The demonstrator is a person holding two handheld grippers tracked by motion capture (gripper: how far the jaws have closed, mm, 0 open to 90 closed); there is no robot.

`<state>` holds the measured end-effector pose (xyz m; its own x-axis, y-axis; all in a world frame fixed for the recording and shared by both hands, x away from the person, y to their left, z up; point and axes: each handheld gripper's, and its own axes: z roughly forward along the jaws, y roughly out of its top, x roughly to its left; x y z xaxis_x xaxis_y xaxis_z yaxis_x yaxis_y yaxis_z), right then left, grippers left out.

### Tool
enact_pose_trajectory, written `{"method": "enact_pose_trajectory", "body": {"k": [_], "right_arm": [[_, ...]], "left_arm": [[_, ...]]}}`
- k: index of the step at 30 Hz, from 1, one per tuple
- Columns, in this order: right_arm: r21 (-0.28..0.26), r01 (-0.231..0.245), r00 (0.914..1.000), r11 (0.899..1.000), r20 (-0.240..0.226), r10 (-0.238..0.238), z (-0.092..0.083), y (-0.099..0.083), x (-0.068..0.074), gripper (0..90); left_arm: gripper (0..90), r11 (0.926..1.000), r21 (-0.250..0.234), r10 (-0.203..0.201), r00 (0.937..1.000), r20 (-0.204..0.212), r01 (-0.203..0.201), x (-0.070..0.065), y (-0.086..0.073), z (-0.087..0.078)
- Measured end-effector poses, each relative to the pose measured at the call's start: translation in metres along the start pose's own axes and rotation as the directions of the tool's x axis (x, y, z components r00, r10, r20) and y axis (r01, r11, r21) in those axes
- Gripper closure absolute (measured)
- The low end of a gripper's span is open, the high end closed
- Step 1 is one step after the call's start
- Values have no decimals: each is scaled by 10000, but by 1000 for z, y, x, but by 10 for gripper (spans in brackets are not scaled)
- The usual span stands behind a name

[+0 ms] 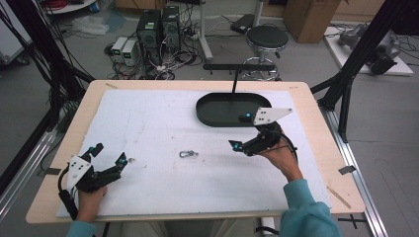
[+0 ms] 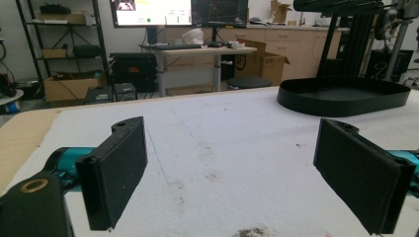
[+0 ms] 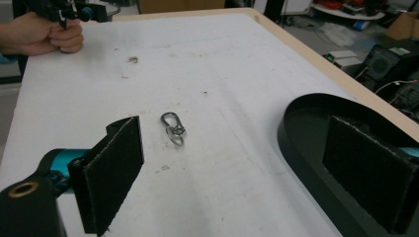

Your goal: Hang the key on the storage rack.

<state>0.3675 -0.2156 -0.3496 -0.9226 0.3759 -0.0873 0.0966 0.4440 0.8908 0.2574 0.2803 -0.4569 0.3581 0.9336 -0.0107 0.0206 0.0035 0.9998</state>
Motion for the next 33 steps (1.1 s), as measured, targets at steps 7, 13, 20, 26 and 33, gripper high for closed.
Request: {"method": "enact_pose_trajectory", "body": {"k": [7, 13, 20, 26, 33], "right_arm": [[796, 660, 9948, 9946, -826, -594, 32, 14, 3, 90], [1469, 1047, 9870, 9836, -1368, -846, 57, 21, 6, 90], [1904, 1211, 9791, 9742, -1844, -857, 83, 26, 8, 90], [2262, 1716, 9650, 9588, -2346, -1173, 104, 31, 12, 90], [2818, 2070, 9524, 9369, -2771, -1271, 119, 29, 15, 162]], "left_arm": [[136, 10000, 19, -24, 10000, 0, 24, 1, 0, 0], [136, 10000, 27, -68, 10000, 17, 68, 1, 0, 0], [136, 10000, 21, -85, 10000, 29, 85, 1, 0, 0], [136, 9999, 48, -94, 9999, 39, 93, 1, 0, 0], [136, 9999, 51, -87, 10000, 29, 87, 1, 0, 0]]}}
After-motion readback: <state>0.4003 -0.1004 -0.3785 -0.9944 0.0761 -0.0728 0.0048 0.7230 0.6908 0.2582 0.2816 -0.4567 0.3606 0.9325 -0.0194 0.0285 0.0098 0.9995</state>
